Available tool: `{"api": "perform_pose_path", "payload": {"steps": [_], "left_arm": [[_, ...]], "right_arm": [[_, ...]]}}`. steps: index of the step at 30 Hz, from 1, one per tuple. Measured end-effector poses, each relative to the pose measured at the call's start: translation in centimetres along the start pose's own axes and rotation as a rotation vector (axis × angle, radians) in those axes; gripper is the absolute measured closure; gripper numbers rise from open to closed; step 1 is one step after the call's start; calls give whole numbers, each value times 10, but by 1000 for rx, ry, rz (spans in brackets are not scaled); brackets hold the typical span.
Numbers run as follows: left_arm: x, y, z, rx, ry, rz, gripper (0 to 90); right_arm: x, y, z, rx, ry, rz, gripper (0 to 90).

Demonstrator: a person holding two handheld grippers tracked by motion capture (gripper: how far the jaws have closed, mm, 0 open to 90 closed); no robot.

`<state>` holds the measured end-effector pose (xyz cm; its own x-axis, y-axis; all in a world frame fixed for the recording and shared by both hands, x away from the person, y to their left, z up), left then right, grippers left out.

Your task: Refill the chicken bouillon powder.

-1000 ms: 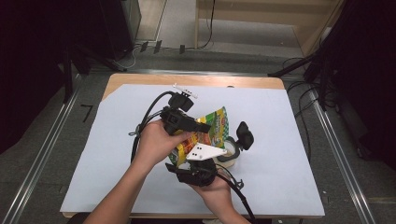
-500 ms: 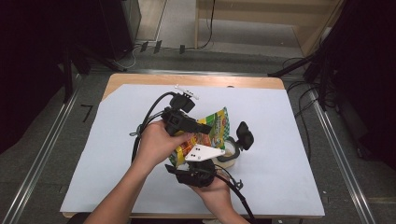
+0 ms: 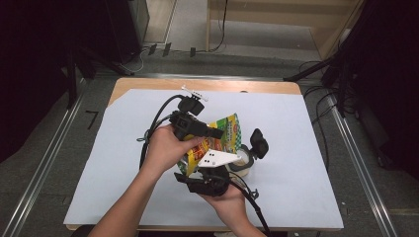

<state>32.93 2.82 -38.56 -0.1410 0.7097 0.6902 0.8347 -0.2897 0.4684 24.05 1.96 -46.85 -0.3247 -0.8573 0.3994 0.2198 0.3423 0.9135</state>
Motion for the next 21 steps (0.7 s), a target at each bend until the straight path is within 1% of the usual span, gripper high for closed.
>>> {"api": "perform_pose_path", "payload": {"steps": [4, 5, 6, 7, 8, 12, 20, 21], "left_arm": [[-1, 2, 2, 10, -5, 10, 758], [-2, 2, 2, 21, -14, 19, 758], [-3, 3, 3, 22, -16, 19, 758], [-3, 3, 3, 22, -16, 19, 758], [-4, 5, 4, 28, -15, 29, 759], [-6, 7, 4, 34, -19, 33, 759], [-9, 11, 5, 30, -20, 28, 758], [-10, 11, 4, 22, -14, 24, 758]], "right_arm": [[1, 0, -1, -4, 5, 9, 621], [1, 0, -1, -2, 6, 15, 620], [2, 0, -2, 2, 3, 19, 620], [2, 0, -2, 1, 2, 20, 620], [2, 1, -3, -2, 4, 20, 620], [1, 1, -5, -6, 0, 18, 620], [1, 0, -10, -16, -9, 23, 611], [0, -1, -10, -16, -12, 23, 605]]}}
Point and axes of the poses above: each handheld gripper's, and its own axes: x roughly backward along the jaws, y roughly out of its top, z roughly to its left, the point moved 7 cm from there along -x, roughly forward along the jaws, and after that the axes turned 13 degrees about x, right-handed, at the moved point
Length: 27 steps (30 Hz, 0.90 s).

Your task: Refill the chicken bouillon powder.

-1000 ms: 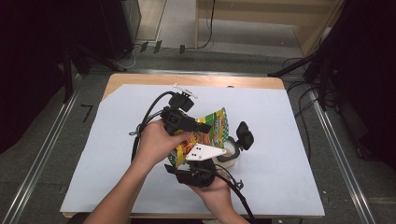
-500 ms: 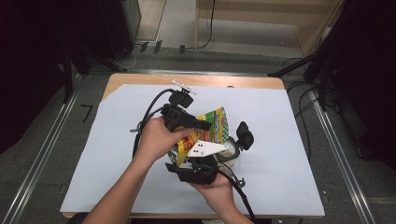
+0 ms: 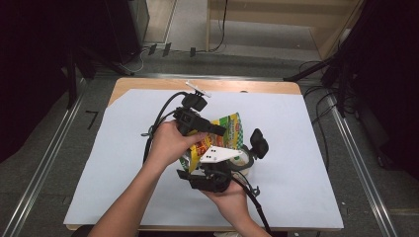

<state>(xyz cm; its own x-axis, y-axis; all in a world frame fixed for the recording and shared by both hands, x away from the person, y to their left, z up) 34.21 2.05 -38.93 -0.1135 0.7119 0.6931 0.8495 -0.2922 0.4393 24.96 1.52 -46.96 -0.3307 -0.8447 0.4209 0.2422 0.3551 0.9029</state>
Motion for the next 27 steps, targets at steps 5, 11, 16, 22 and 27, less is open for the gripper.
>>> {"api": "perform_pose_path", "payload": {"steps": [5, 11, 16, 22, 27], "left_arm": [[0, -1, -1, -6, 2, 0, 758], [1, -1, -1, -16, 8, -4, 757], [0, -1, 0, -12, 5, -1, 756], [-1, -1, 1, -15, 0, -1, 757], [-1, -1, 1, -13, -1, -2, 757]], "right_arm": [[0, -1, 0, 4, -6, 3, 615], [-1, -1, 0, 9, -7, 0, 616], [-1, -1, -1, 10, -8, 3, 617], [-1, -2, -2, 17, -11, 7, 618], [-1, -3, -2, 19, -11, 8, 617]]}}
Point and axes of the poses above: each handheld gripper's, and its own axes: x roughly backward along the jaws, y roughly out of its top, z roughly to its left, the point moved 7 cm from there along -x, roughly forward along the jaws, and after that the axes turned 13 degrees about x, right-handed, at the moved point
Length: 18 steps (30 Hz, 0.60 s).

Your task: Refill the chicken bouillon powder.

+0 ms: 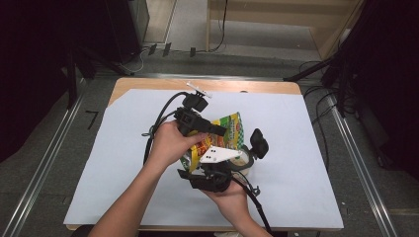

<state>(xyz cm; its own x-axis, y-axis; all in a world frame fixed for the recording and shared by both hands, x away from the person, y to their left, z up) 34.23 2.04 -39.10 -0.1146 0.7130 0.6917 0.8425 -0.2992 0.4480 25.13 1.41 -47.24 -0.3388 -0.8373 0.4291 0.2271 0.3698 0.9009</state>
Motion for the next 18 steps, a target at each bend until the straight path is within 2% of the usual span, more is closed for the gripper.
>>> {"api": "perform_pose_path", "payload": {"steps": [18], "left_arm": [[1, 0, -1, -5, 2, -3, 757]], "right_arm": [[0, 1, 0, -2, -4, -3, 618]]}}
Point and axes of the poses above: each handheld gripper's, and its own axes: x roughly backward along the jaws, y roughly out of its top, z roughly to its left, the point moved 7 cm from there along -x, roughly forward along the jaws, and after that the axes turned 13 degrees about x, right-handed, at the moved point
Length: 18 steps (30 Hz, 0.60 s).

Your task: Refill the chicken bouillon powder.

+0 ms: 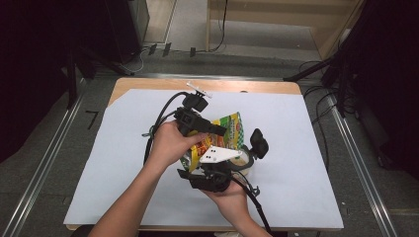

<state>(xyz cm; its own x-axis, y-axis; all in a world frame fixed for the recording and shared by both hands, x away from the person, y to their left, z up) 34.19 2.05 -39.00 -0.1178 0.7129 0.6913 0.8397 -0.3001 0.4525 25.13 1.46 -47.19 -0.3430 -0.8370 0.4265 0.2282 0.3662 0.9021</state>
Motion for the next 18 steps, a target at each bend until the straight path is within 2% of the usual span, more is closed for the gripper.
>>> {"api": "perform_pose_path", "payload": {"steps": [18], "left_arm": [[1, 1, -2, -8, -3, -18, 756]], "right_arm": [[2, 1, -1, 13, -8, 4, 618]]}}
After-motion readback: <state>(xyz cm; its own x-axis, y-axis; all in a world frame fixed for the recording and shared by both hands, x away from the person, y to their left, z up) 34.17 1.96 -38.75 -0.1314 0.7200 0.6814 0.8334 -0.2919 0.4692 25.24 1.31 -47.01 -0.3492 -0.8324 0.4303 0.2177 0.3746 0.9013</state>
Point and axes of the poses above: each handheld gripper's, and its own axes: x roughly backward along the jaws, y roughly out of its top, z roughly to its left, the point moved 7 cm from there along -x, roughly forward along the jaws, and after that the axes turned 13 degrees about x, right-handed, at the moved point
